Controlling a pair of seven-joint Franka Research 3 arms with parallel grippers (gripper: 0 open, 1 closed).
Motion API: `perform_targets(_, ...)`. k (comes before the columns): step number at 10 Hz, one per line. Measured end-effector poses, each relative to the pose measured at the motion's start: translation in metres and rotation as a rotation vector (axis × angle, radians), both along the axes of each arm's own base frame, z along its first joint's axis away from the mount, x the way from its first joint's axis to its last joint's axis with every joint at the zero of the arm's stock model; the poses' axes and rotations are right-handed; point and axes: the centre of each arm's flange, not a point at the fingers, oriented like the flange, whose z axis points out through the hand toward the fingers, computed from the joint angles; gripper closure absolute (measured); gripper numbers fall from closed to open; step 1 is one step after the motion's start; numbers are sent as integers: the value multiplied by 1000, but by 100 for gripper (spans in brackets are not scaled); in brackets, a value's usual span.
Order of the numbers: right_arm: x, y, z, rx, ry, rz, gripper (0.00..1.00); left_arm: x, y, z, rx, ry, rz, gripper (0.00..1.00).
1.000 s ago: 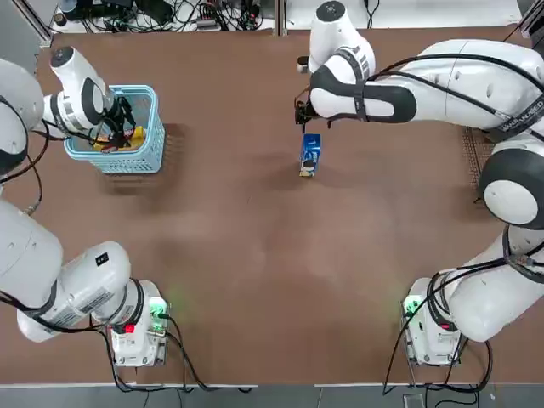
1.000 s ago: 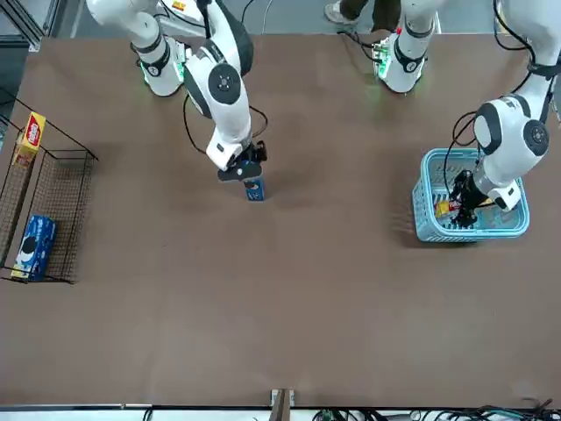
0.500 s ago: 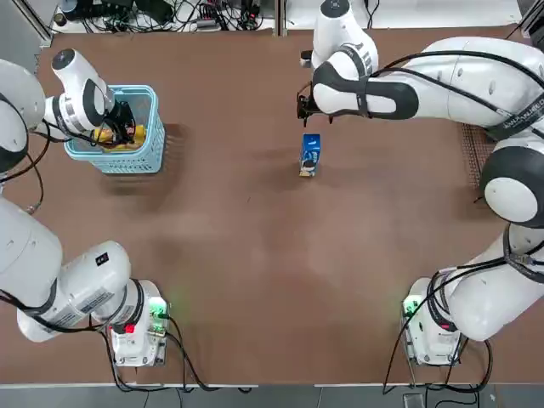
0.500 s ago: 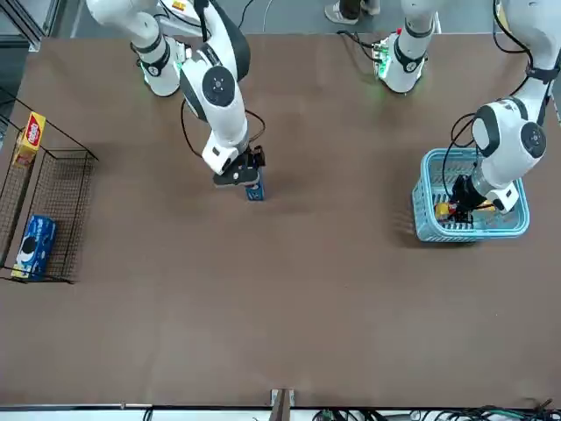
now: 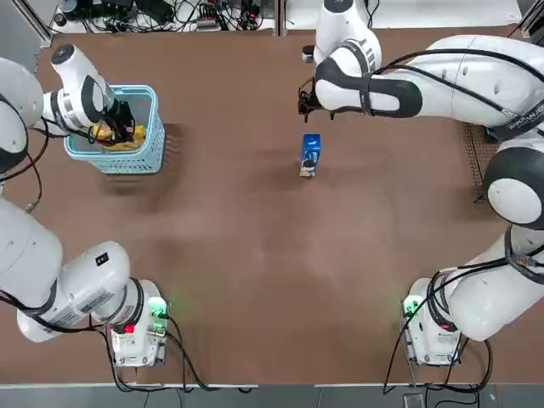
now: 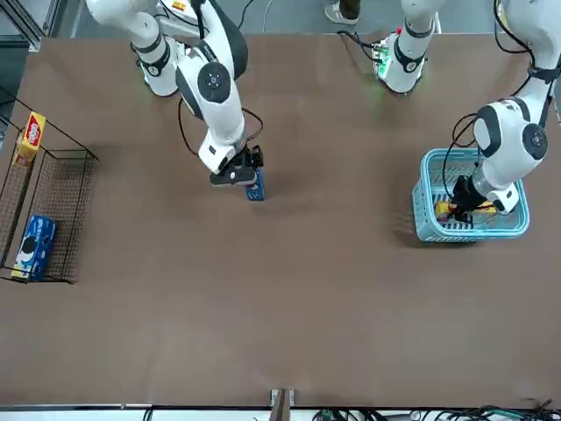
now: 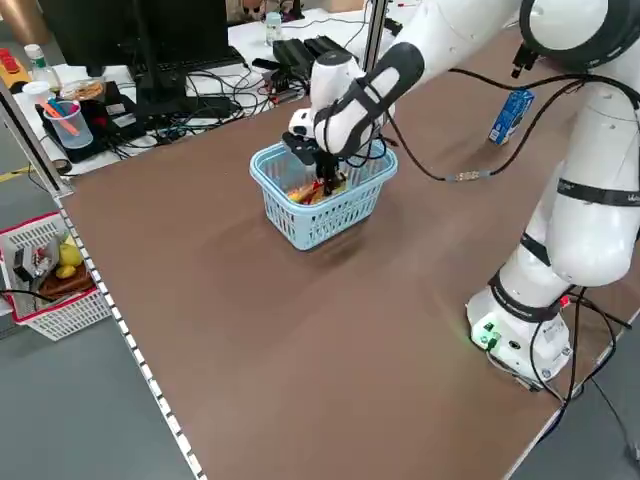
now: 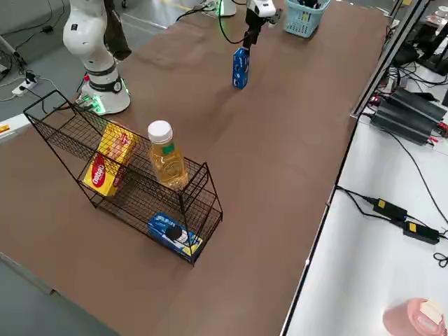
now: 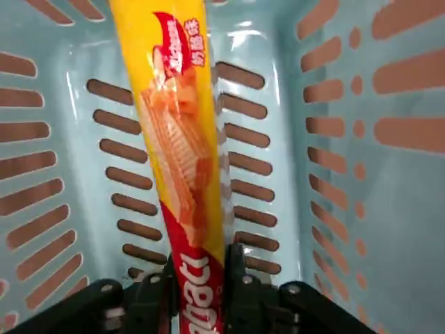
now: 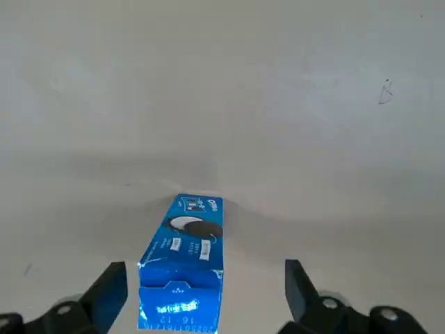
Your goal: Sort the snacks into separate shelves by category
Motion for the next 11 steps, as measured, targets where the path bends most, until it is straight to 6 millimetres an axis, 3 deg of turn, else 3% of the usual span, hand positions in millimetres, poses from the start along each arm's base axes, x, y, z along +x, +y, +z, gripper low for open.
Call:
perform_targets(4, -10, -2, -17, 1, 0, 8, 0, 5, 4, 70, 22, 86, -6, 71)
perform_targets(11, -27, 10, -27, 14, -7, 30, 0, 18, -9, 160, 25, 202, -8, 71)
